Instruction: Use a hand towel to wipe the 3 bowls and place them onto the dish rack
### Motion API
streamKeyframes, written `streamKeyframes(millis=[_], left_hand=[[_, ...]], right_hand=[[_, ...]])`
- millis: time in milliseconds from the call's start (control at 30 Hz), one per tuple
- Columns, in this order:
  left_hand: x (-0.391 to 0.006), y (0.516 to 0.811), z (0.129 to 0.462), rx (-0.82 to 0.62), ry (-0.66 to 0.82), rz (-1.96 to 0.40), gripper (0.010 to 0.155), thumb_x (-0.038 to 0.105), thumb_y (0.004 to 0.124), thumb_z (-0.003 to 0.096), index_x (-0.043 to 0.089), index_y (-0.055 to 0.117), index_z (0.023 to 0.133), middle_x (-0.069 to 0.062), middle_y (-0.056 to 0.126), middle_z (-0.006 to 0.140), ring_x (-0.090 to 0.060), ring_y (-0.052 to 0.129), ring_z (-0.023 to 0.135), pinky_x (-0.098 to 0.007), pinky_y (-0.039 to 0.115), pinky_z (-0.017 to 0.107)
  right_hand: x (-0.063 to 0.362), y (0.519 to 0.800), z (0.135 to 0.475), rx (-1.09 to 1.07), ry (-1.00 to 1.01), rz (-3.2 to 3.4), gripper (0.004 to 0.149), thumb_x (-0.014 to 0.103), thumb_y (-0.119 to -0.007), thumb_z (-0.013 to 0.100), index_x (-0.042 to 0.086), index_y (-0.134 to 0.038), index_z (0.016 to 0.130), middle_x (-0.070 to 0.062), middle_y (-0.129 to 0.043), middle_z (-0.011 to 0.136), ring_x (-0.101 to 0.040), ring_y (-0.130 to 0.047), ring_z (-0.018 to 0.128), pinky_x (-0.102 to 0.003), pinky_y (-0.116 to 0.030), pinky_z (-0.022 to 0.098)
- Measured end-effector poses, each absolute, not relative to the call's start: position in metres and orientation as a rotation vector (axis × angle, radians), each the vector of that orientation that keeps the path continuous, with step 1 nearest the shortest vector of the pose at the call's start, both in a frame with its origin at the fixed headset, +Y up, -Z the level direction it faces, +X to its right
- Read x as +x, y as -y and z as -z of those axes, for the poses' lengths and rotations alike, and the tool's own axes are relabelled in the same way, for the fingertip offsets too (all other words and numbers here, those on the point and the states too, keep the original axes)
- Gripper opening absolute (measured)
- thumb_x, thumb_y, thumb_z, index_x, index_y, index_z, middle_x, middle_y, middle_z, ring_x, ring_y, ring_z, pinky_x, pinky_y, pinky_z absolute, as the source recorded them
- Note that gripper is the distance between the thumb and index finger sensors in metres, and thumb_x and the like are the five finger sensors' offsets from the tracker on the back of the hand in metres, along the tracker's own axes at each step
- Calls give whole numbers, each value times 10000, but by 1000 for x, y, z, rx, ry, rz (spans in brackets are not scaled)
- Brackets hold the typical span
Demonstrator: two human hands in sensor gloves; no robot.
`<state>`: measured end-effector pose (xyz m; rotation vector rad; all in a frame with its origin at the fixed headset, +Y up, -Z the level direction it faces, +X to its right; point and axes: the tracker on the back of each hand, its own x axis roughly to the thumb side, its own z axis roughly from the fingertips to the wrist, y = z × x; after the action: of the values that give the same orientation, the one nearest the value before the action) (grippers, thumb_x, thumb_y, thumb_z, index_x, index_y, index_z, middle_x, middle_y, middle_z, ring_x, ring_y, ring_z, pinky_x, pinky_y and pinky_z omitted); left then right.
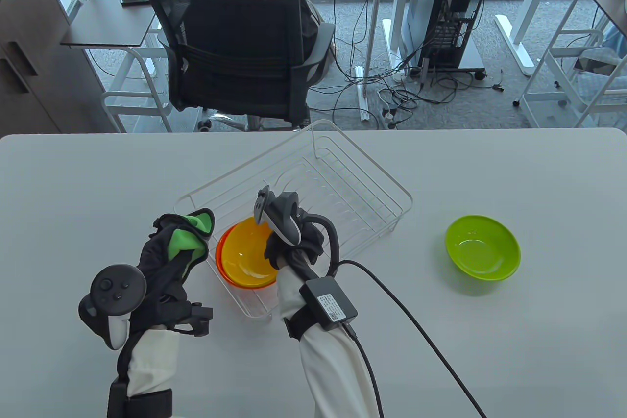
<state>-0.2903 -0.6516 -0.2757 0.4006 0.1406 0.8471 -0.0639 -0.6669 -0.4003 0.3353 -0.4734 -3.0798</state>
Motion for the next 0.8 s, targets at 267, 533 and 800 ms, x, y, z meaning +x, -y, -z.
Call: streamKeyframes(millis=[267,533,800], left_hand=[[-290,652,276,401,-140,-847,525,318,845,501,165,755,995,-298,813,955,-444,950,711,-374,910,456],[-287,654,278,372,-123,-837,524,317,846,501,166,756,995,-301,811,955,-445,949,711,-374,910,456],[-279,655,279,364,-111,-796,524,317,846,500,165,758,994,-300,812,955,-443,950,710,-373,910,456]], right_hand=[[-65,676,404,353,587,3044,492,334,-904,426,-16,-955,769,-250,-1003,546,-268,-1061,178,-337,-863,161],[-66,684,405,351,666,3035,506,341,-890,437,-29,-958,776,-263,-1006,563,-293,-1065,169,-347,-866,162],[-55,672,401,308,639,3130,517,367,-859,449,5,-934,810,-246,-1004,599,-297,-1075,200,-344,-872,187]])
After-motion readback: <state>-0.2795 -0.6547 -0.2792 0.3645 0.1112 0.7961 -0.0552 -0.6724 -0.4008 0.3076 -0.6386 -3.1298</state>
